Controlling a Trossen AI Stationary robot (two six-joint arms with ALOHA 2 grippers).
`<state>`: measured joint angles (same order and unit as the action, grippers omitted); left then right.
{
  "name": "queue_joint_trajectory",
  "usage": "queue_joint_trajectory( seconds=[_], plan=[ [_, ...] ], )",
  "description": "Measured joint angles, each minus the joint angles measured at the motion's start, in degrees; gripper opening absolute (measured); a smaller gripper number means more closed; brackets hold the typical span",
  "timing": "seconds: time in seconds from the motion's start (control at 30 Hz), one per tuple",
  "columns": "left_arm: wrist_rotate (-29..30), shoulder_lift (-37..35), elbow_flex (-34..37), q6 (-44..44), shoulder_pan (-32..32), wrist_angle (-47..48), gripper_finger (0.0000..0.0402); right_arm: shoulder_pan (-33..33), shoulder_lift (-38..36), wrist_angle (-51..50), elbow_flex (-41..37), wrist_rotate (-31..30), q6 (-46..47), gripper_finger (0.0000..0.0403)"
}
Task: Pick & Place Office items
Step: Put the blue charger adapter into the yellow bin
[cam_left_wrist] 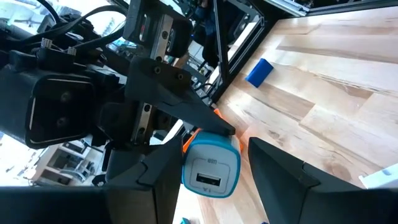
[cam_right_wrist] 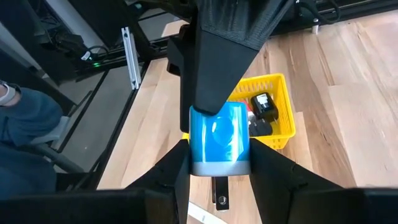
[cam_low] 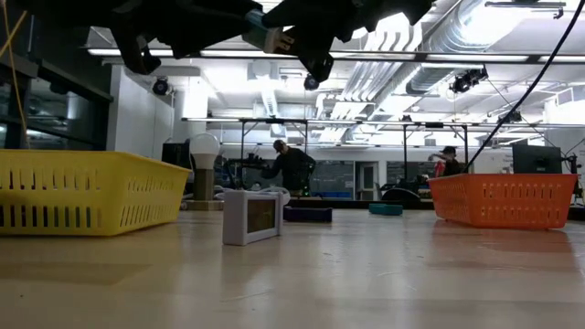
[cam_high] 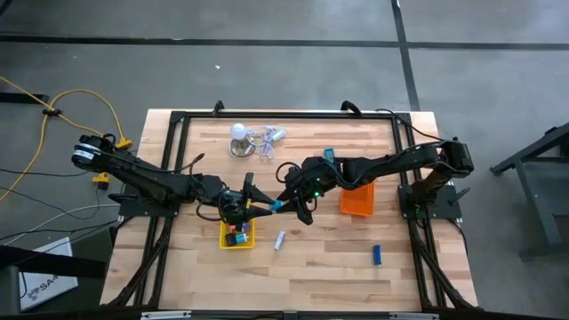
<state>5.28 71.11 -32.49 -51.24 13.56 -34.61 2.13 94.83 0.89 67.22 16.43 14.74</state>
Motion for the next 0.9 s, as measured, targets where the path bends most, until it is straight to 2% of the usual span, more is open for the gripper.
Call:
queue_joint_trajectory(
  seconds=[0.3,0.9],
  plan=[
    [-0.91,0.00,0.00,-1.23,0.00,-0.72,0.0175,0.02,0.02,1.05,0.00,0.07,0.00,0.0119],
    [-1.16,-0.02,0.00,3.10,-0.42,-0.63,0.0175,-0.01,0.04,1.20,0.00,0.11,0.00,0.0119]
  ],
)
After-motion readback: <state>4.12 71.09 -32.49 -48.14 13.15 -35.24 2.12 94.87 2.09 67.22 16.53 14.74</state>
